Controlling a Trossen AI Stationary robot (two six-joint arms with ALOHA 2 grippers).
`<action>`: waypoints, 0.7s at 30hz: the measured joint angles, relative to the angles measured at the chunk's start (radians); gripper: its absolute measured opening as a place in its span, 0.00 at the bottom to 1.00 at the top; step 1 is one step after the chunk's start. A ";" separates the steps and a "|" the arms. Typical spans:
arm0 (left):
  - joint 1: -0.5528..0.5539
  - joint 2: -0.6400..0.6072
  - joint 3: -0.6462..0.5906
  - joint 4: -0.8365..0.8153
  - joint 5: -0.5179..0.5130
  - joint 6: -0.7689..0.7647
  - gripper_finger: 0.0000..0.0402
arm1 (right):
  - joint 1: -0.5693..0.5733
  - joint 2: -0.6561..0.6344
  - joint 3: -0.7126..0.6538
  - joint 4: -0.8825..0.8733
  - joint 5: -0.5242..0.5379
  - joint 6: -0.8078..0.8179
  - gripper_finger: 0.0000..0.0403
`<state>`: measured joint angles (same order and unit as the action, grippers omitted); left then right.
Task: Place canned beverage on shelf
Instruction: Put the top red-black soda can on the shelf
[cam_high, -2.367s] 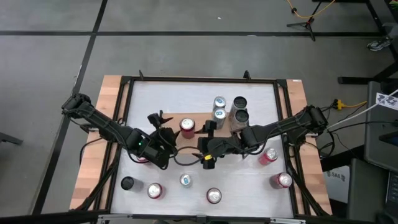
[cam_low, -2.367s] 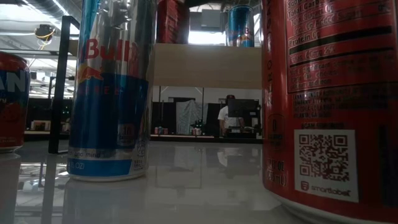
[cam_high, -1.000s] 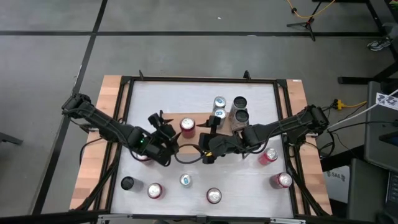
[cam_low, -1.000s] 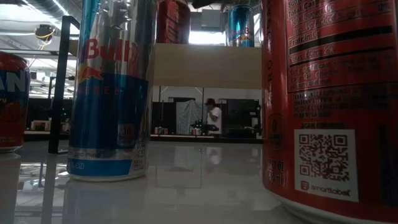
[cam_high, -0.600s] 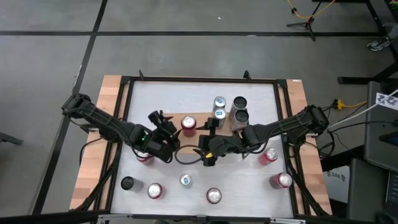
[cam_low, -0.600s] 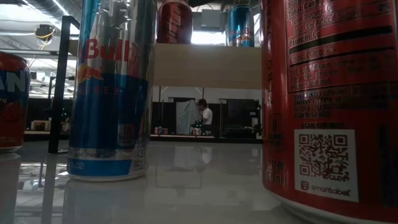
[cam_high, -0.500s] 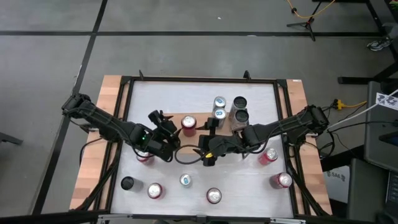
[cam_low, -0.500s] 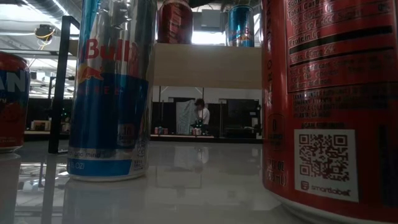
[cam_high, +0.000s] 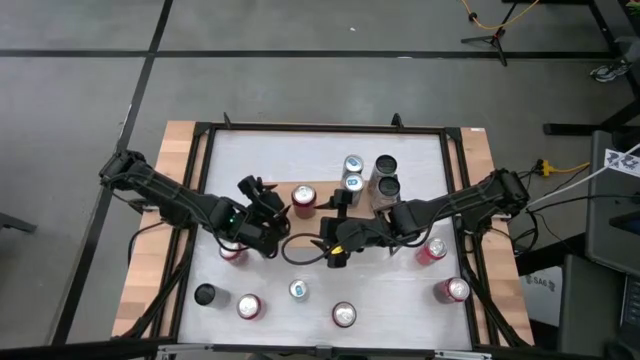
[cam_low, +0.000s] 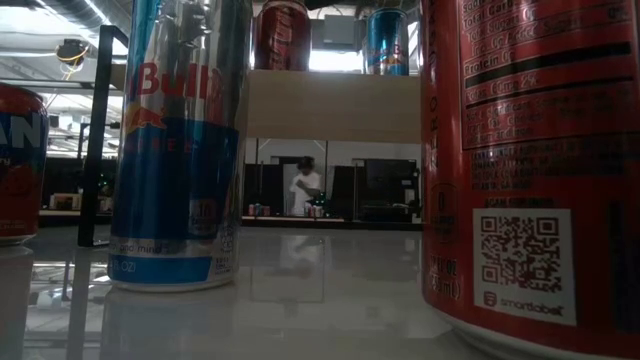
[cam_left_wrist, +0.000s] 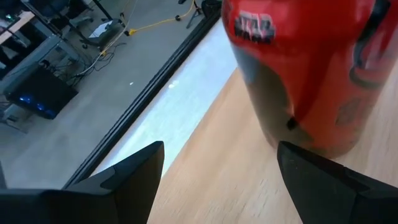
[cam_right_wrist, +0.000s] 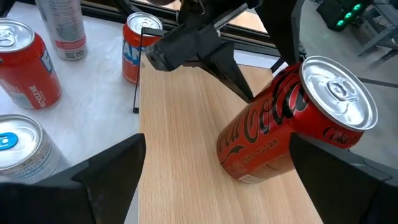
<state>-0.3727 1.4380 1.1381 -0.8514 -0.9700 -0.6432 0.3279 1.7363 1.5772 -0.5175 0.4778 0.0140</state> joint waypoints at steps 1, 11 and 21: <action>-0.002 0.000 0.000 -0.009 0.009 0.000 0.76 | 0.002 -0.002 0.000 0.000 0.000 0.004 0.96; -0.003 0.000 0.000 -0.019 0.135 0.000 0.76 | 0.097 -0.040 0.000 -0.011 0.008 0.003 0.96; -0.001 0.000 0.000 0.069 0.123 0.000 0.76 | 0.196 -0.144 0.000 -0.028 0.096 0.003 0.96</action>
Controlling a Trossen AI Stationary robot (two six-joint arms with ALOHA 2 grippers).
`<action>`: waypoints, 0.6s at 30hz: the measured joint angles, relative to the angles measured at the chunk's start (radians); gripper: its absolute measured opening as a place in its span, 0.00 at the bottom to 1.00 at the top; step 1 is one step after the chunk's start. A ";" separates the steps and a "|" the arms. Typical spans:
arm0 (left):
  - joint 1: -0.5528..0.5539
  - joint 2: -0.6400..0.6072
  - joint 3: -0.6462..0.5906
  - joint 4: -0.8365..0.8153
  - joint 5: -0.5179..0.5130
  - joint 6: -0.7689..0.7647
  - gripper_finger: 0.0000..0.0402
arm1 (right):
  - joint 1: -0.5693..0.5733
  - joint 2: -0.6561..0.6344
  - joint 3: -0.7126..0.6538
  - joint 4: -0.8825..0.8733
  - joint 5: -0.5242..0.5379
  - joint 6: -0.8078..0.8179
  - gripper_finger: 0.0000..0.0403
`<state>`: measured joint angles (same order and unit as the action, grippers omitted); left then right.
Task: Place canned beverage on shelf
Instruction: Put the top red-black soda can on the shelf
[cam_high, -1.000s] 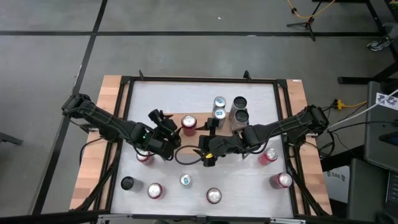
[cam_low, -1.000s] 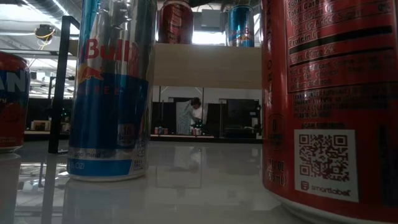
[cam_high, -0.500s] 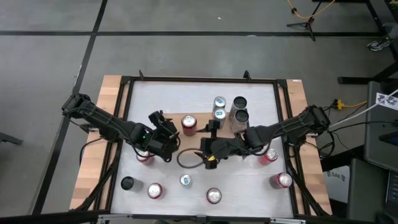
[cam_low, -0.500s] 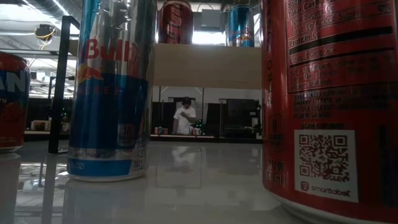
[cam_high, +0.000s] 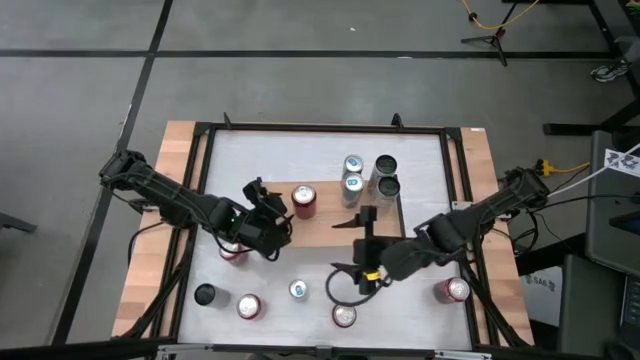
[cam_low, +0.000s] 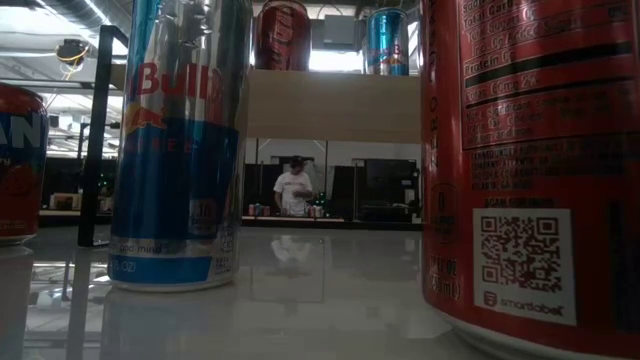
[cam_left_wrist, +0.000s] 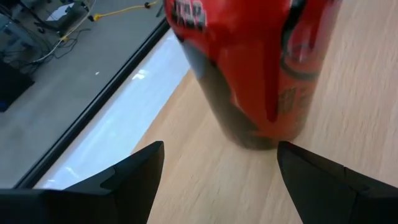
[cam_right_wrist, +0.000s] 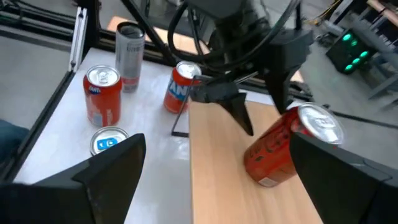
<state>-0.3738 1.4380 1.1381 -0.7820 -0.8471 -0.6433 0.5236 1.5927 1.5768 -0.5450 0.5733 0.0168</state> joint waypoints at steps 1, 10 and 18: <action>0.002 0.000 0.000 0.011 0.000 0.000 0.76 | 0.005 -0.007 0.000 -0.002 0.005 0.000 0.96; 0.046 0.000 0.000 0.107 -0.007 0.016 0.76 | 0.006 -0.029 0.000 -0.007 0.023 0.000 0.96; 0.085 0.000 0.000 0.243 -0.002 0.126 0.76 | 0.006 -0.029 0.000 -0.008 0.022 0.000 0.96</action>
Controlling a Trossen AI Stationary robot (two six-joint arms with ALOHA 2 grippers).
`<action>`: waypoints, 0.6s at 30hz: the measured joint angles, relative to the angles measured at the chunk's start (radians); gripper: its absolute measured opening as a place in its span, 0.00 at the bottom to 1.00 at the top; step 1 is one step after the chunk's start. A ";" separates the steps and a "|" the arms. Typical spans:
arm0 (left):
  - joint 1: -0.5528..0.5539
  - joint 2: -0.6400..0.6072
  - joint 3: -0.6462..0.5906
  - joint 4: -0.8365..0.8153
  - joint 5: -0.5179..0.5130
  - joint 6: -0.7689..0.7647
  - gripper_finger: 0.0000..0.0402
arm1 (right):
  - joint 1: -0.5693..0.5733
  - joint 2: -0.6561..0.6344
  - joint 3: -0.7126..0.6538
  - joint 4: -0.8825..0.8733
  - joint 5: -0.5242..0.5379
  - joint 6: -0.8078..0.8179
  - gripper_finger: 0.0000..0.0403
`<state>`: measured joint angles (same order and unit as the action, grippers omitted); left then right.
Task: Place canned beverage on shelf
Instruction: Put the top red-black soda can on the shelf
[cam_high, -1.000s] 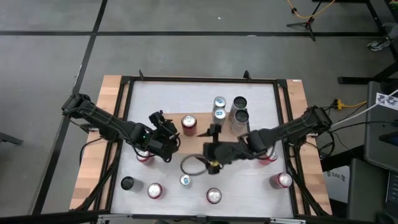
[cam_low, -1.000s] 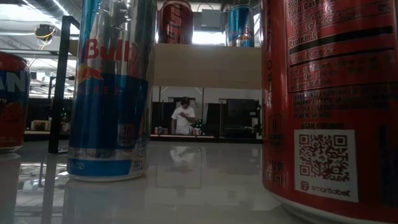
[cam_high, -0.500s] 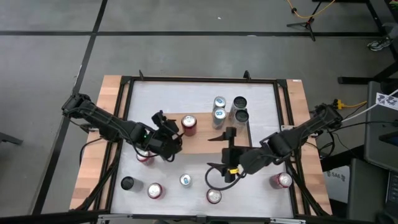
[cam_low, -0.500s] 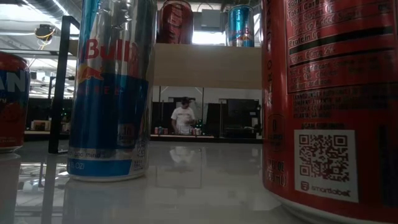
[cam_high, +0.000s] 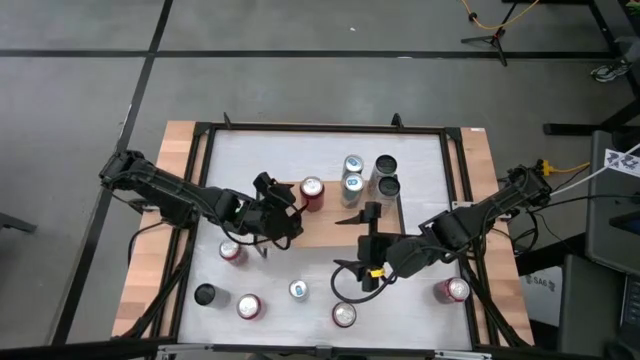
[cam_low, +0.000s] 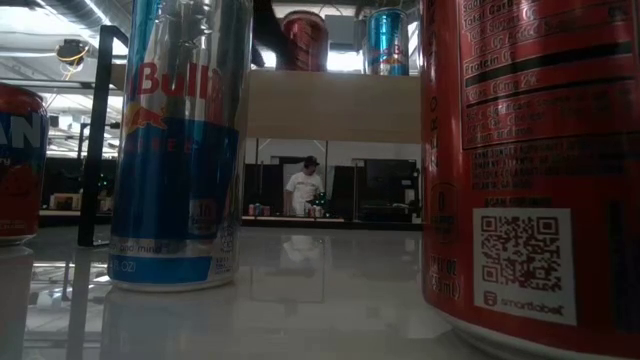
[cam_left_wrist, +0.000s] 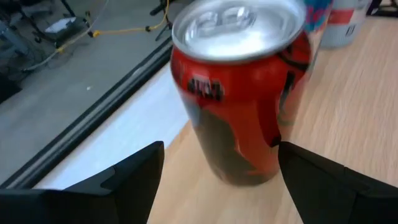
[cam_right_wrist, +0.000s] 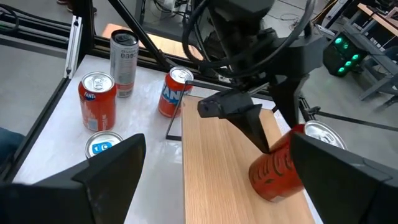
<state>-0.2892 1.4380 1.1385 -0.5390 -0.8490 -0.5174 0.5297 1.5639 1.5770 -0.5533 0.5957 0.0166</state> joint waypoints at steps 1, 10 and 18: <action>0.006 0.000 0.000 0.018 0.000 0.012 0.76 | 0.000 0.000 0.000 0.000 0.000 0.000 0.96; 0.064 0.000 0.000 0.084 0.004 0.059 0.76 | 0.000 0.000 0.000 -0.005 0.000 0.000 0.96; 0.048 0.000 0.000 0.073 0.028 0.084 0.76 | 0.000 -0.015 0.000 -0.036 0.057 0.005 0.96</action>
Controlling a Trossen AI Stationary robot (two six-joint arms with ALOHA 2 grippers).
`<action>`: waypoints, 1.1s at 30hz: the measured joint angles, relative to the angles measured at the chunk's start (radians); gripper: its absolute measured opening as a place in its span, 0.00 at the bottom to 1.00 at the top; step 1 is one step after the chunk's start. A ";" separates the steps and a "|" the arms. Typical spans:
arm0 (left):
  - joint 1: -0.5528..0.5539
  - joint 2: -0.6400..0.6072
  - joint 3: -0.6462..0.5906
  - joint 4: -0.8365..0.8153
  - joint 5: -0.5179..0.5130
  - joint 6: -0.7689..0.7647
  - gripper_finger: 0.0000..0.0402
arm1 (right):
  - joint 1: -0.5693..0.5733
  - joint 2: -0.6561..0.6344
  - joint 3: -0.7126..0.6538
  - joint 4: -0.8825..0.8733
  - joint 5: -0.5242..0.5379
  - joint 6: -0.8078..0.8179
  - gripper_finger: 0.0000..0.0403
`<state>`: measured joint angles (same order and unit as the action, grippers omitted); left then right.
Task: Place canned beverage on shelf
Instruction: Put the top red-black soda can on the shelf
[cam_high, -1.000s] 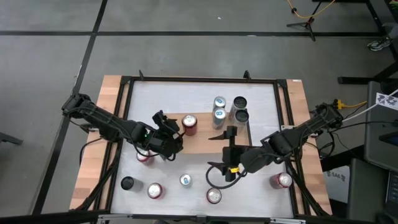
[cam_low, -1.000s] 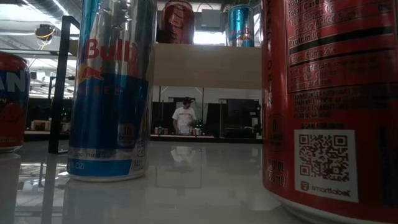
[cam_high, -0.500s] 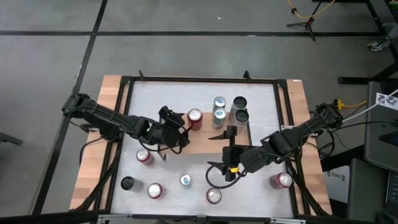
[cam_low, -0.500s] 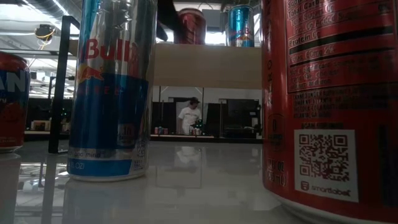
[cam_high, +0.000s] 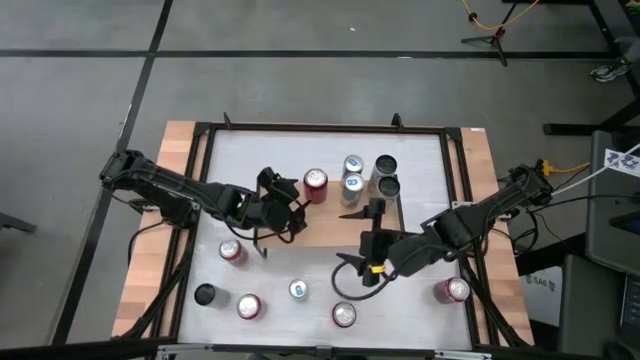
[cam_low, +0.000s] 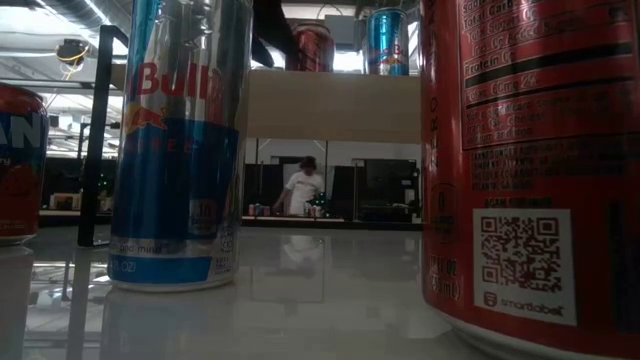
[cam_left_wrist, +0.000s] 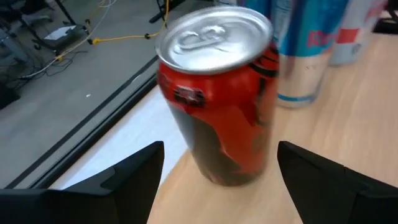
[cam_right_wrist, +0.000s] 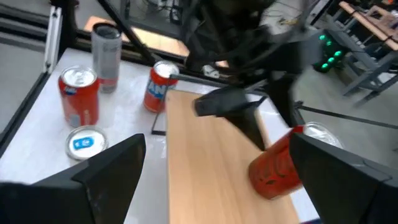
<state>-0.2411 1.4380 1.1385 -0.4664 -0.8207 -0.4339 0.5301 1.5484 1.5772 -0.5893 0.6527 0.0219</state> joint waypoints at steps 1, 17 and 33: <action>-0.006 0.000 0.000 -0.007 0.001 0.000 0.76 | 0.000 -0.010 0.000 0.000 0.000 0.000 0.96; -0.009 0.000 0.000 -0.130 -0.120 -0.087 0.76 | 0.001 -0.134 0.001 -0.106 -0.078 0.003 0.96; 0.095 0.005 0.000 -0.001 0.005 -0.079 0.76 | 0.000 -0.130 0.001 -0.124 -0.077 0.003 0.96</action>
<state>-0.1462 1.4429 1.1385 -0.4678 -0.8157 -0.5133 0.5304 1.4181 1.5780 -0.7134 0.5755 0.0250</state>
